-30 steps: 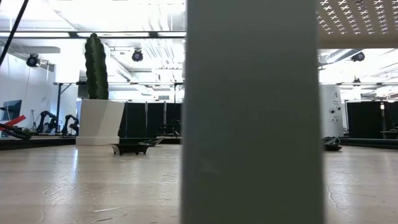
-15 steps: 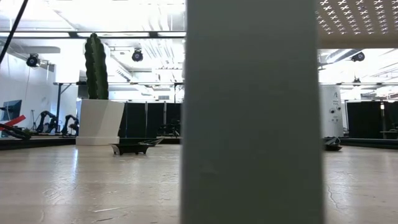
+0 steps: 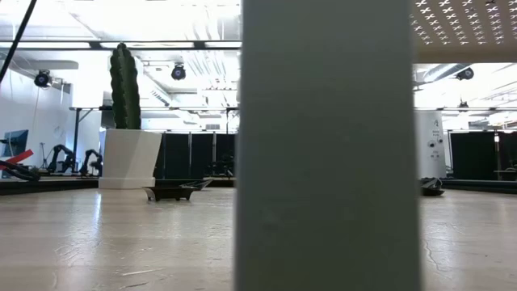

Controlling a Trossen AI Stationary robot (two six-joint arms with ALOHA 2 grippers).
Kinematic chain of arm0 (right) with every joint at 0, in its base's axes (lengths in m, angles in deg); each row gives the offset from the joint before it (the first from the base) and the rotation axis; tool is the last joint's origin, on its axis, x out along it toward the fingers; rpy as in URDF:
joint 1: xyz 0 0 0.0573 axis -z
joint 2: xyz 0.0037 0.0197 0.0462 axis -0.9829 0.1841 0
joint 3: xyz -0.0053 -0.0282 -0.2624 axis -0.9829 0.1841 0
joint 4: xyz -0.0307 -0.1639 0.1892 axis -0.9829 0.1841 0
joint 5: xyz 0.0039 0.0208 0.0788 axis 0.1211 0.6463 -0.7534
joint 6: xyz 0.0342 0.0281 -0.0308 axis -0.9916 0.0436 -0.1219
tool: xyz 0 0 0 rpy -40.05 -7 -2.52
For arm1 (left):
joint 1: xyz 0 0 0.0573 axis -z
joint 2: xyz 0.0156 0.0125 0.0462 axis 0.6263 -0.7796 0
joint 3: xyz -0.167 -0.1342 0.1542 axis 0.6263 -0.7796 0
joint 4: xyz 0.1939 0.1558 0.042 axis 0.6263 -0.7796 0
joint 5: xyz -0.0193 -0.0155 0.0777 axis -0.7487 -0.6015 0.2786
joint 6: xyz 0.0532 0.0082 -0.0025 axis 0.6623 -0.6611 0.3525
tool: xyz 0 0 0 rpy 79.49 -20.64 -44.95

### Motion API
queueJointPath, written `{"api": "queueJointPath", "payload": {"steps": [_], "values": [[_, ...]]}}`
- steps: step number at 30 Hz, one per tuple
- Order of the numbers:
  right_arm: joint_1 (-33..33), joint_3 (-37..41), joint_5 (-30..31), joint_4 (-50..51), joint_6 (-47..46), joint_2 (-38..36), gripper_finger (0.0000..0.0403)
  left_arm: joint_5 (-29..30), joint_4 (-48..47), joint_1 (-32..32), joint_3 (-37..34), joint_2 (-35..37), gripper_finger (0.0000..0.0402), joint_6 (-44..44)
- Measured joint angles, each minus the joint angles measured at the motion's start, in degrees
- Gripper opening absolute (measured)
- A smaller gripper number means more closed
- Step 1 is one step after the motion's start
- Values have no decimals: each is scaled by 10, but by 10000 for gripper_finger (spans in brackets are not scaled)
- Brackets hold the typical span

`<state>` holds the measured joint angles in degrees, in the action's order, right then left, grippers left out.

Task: Pick & Place Mini shaped plates
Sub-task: Put the drop-shaped plate on the shelf, then stack the square plate on top of the square plate on the shelf

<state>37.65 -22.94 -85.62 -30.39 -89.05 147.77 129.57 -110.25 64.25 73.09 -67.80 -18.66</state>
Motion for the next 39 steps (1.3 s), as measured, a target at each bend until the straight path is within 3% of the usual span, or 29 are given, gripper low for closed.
{"api": "queueJointPath", "payload": {"steps": [19, 31, 39], "values": [[1, 27, 42, -4, 11, -1, 12, 0, 0, 0, 0, 0, 94, 11], [1, 27, 50, -2, 13, -2, 96, 0, 0, 0, 0, 0, 94, 12], [1, 21, 50, 5, 10, -18, 123, 0, -10, 0, -1, 3, 94, 11]]}}
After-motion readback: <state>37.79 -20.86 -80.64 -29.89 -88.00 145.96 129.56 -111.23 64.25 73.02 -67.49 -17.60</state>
